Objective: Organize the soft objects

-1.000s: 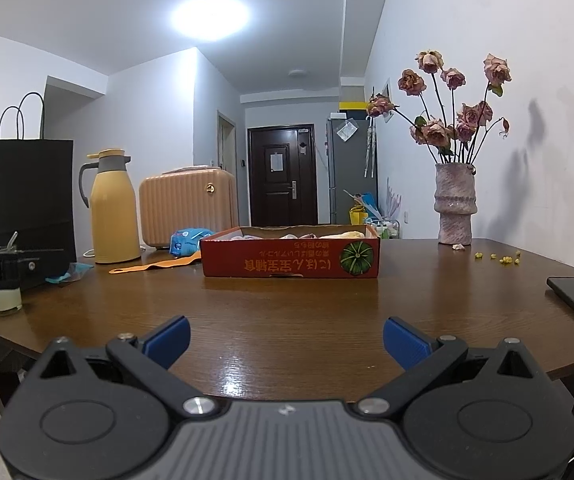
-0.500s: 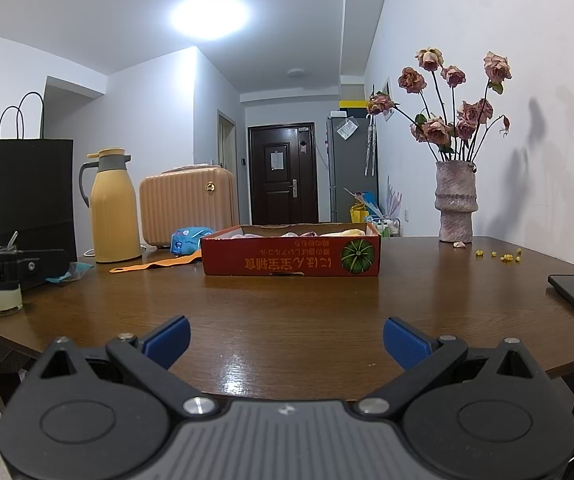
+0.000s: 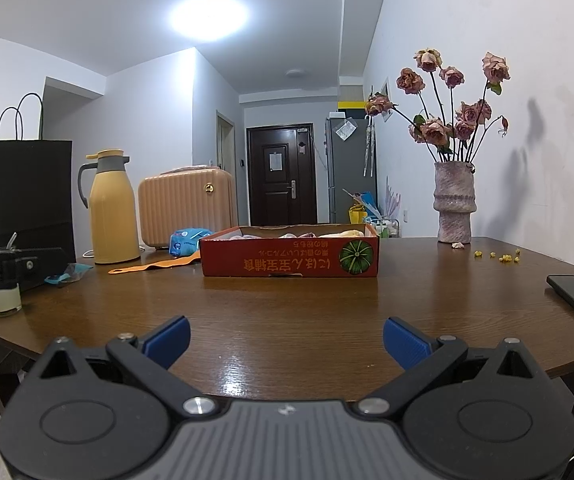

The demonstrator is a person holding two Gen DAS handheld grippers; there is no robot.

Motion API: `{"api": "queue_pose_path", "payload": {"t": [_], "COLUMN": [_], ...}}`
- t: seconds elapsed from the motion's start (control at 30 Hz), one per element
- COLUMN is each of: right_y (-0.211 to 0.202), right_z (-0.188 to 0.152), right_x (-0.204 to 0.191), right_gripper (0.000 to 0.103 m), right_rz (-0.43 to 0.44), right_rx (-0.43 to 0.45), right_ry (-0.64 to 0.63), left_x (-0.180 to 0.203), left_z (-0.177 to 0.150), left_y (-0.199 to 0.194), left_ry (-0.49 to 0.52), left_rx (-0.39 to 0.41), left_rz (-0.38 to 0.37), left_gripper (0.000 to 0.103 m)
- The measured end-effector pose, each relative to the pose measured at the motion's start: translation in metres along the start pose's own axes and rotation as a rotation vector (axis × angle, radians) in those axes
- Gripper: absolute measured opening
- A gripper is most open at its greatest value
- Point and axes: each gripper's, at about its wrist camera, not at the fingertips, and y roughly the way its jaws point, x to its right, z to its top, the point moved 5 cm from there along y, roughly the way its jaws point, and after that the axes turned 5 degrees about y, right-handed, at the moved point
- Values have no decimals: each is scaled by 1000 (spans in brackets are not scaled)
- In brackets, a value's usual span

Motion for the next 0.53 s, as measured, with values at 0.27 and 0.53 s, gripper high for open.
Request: {"api": "queue_pose_path", "payload": {"t": [0.27, 0.53], "right_y": [-1, -1], "right_z": [-1, -1], "right_x": [-1, -1], "right_gripper": [103, 103], "right_rz": [2, 1], "right_rx": [1, 1], "right_ry": [-2, -2], "left_x": [0, 1], "left_z": [0, 2], "left_y": [-3, -5], "left_ry": [-2, 3], "left_rx": [15, 31], "left_rz": [-7, -17], "left_gripper": [103, 103]}}
